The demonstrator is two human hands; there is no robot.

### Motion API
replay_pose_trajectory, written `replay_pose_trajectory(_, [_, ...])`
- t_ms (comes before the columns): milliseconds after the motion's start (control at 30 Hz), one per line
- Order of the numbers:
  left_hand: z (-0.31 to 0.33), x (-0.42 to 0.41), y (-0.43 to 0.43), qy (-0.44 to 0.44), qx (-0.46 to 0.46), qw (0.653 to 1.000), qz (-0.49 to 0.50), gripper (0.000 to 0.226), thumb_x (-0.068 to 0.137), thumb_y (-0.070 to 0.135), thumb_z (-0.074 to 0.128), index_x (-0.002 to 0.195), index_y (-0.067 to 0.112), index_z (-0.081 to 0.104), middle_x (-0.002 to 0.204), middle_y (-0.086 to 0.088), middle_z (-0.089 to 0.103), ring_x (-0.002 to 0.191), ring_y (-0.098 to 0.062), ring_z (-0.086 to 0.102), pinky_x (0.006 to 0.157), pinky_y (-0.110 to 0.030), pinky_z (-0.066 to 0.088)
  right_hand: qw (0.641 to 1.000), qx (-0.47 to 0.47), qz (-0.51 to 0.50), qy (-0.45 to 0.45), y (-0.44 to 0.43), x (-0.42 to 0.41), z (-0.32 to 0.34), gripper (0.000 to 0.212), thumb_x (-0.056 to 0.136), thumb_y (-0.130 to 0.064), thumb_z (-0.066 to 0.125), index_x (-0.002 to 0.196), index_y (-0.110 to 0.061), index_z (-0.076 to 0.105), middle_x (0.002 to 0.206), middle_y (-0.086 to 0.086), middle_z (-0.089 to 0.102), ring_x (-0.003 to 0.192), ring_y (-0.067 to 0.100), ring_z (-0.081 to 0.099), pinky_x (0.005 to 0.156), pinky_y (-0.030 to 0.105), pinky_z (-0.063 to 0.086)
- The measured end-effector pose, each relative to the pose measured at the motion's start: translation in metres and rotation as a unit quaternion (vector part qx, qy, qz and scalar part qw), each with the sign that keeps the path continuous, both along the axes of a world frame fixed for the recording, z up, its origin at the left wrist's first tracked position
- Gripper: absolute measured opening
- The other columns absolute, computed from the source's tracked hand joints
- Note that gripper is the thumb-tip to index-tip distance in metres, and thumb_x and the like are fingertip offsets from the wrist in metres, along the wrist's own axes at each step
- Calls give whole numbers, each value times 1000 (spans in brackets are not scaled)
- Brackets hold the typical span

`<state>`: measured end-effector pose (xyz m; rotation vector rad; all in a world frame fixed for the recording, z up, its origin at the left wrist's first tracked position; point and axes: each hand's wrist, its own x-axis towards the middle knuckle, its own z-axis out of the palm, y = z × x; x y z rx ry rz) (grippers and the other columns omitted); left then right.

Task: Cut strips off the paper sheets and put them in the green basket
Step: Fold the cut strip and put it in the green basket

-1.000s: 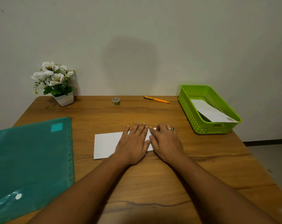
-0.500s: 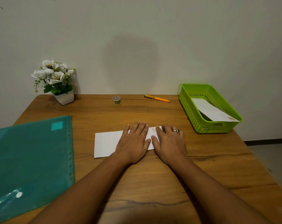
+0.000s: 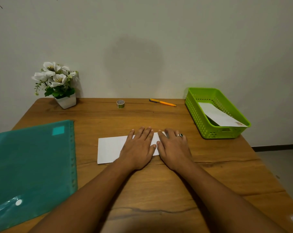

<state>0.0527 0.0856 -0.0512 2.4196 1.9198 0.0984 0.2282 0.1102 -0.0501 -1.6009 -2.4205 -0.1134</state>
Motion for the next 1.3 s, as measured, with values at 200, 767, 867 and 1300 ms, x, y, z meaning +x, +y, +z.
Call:
replay_pose_trajectory(200, [2, 1, -1, -8, -2, 1000, 2, 66, 107, 53, 9, 164, 20, 5, 173, 1, 2, 159, -17, -3, 127, -50, 2, 998, 25, 39, 46, 1, 6, -4, 39, 101, -43, 39, 122, -33, 70, 128, -2, 64, 109, 24, 56, 86, 43, 46])
replay_pose_trajectory(767, [3, 1, -1, 6, -10, 1000, 5, 66, 108, 52, 12, 164, 19, 4, 173, 0, 1, 159, -19, -3, 127, -50, 2, 999, 10, -46, 21, -5, 3, -1, 46, 99, -47, 49, 112, -13, 77, 119, 6, 72, 102, 28, 62, 86, 42, 49])
replay_pose_trajectory(867, [5, 1, -3, 6, -13, 1000, 4, 66, 108, 52, 12, 164, 19, 2, 173, 0, 0, 159, -19, -4, 128, -49, 1, 999, -3, -49, 7, -9, 4, 2, 47, 99, -49, 45, 111, -16, 75, 117, 5, 72, 101, 27, 62, 88, 42, 48])
replay_pose_trajectory(1300, [80, -75, -30, 64, -111, 989, 72, 72, 93, 66, 55, 152, 24, 46, 164, 2, 31, 148, -23, 30, 113, -47, 38, 998, -51, -26, 2, -15, 5, 18, 52, 101, -59, 40, 128, -19, 58, 131, 2, 59, 120, 24, 50, 99, 42, 42])
